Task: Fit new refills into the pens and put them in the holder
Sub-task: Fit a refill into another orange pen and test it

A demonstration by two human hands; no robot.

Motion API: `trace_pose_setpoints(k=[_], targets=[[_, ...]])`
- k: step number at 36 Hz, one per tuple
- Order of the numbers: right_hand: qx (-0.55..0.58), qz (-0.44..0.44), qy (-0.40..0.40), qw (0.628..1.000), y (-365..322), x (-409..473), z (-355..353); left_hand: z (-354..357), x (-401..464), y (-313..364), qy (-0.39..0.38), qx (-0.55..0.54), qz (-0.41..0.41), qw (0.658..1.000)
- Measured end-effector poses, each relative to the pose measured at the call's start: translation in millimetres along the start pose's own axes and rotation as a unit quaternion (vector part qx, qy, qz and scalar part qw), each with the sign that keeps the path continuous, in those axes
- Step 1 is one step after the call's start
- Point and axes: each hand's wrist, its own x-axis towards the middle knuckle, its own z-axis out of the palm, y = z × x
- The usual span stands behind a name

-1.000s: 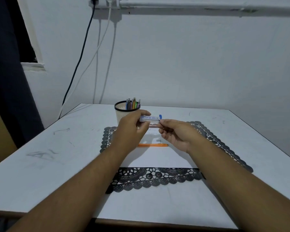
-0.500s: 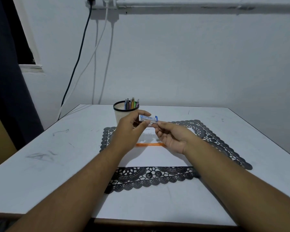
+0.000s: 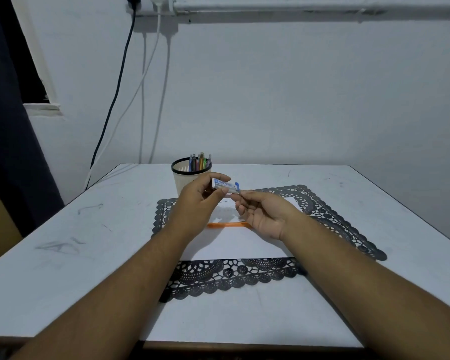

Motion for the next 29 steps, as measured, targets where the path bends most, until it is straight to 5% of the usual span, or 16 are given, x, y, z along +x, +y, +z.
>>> trace_pose_setpoints(k=[14,29], targets=[[0.000,-0.002,-0.005,1.000,6.8,2.9,1.2,3.5,-1.5,2.9,-0.003,0.139,0.068,0.988],[0.001,-0.025,0.012,1.000,2.7,1.0,1.4,3.2,0.0,2.2,0.022,0.102,0.050,0.993]])
